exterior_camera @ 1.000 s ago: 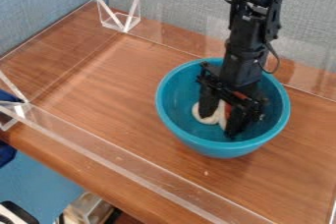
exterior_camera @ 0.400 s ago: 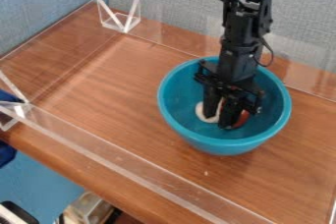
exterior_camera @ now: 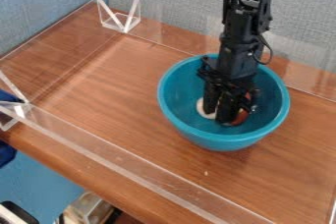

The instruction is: Remove the mushroom from inside the blue bowl and put it on the table

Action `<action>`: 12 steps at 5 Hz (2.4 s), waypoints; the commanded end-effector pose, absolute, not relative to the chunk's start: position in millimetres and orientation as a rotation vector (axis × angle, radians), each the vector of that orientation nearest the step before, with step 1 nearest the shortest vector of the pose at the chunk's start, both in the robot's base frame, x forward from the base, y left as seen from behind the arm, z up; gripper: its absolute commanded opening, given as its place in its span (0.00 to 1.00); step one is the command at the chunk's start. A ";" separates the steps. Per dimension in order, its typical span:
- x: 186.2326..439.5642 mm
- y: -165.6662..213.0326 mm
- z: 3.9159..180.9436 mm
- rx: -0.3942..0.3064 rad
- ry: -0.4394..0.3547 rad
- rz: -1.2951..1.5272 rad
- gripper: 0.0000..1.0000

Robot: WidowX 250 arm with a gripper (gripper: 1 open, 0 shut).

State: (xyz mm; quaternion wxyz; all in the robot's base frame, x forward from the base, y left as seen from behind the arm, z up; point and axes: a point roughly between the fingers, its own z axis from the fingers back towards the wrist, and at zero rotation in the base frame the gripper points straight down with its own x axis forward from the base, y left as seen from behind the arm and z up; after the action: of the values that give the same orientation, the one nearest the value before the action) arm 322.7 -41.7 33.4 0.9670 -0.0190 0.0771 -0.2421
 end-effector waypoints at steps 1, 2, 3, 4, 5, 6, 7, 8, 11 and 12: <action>329.8 -29.6 28.3 -0.035 0.145 -0.469 0.00; 330.3 -29.4 27.0 -0.040 0.150 -0.455 0.00; 330.6 -18.7 21.2 -0.043 0.157 -0.466 0.00; 330.9 -8.5 15.4 -0.044 0.163 -0.475 0.00; 339.4 -16.2 13.1 -0.044 0.167 -0.490 0.00; 342.1 -14.3 22.1 -0.041 0.156 -0.535 0.00; 344.3 -12.3 32.0 -0.038 0.143 -0.581 0.00; 346.2 -10.2 42.1 -0.034 0.130 -0.625 0.00; 352.0 -18.0 79.5 -0.017 0.062 -0.660 0.00; 343.0 -15.7 87.1 -0.012 0.045 -0.694 0.00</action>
State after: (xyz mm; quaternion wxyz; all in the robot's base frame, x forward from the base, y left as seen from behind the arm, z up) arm 338.1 -21.5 64.3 0.9369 -0.0173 0.0556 -0.3447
